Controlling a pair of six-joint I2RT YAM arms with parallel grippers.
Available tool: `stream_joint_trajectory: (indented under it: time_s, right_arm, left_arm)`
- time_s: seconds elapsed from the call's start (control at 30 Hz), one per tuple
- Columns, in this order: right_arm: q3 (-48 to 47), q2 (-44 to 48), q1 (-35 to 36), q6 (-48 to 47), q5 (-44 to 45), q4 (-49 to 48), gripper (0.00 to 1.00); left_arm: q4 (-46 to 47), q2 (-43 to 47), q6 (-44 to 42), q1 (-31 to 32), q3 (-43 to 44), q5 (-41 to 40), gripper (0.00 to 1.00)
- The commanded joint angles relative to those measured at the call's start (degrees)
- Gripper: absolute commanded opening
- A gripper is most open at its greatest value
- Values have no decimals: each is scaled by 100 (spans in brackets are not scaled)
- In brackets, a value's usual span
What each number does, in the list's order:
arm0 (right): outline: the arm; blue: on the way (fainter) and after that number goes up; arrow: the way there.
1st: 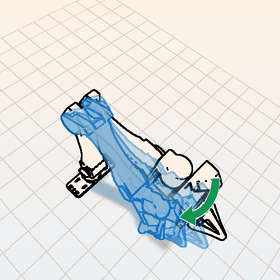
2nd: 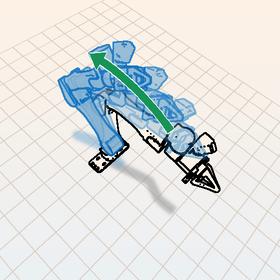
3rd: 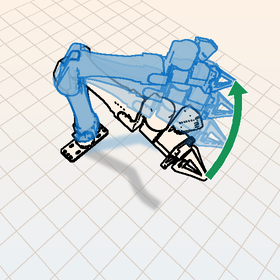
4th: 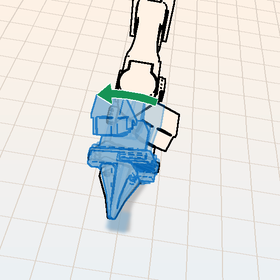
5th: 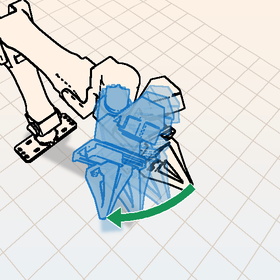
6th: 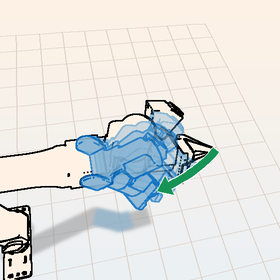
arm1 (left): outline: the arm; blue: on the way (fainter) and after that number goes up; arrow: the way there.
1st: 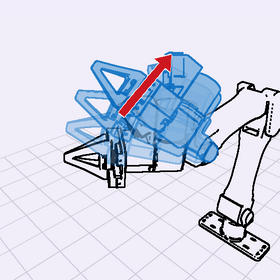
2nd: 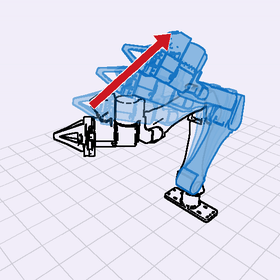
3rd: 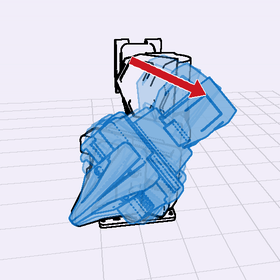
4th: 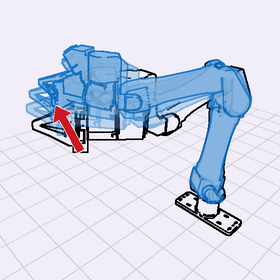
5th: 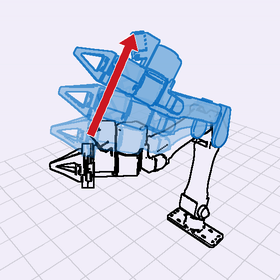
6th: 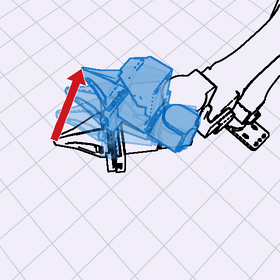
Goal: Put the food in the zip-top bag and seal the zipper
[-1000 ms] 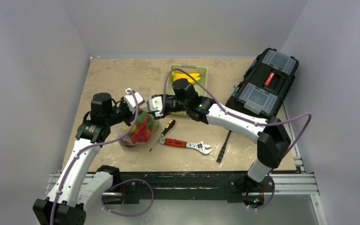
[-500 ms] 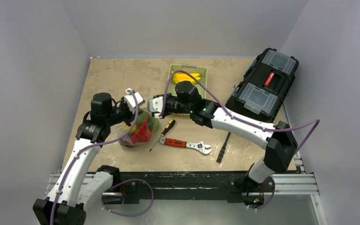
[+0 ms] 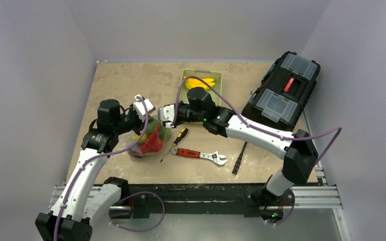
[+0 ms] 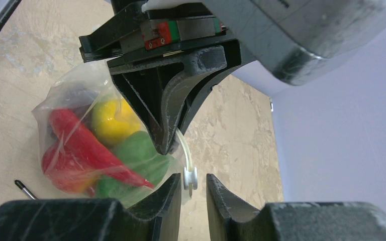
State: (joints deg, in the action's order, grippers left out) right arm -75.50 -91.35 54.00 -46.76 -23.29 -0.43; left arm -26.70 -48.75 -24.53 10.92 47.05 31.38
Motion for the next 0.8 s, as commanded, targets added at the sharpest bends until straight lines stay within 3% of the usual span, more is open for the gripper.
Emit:
stream_joint_trajectory:
  time_s: [0.0, 0.17, 0.5, 0.77]
  right_arm:
    - [-123, -23, 23, -65, -157, -48, 23]
    - [-138, -74, 28, -67, -180, -73, 21]
    - [-235, -283, 23, -233, -312, -92, 0]
    - [-241, -357, 23, -372, -726, -217, 0]
  left_arm:
    - [204, 67, 8, 7, 103, 246, 0]
    - [200, 74, 1, 7, 112, 266, 0]
    - [198, 117, -32, 7, 74, 357, 0]
    - [205, 258, -180, 7, -46, 634, 0]
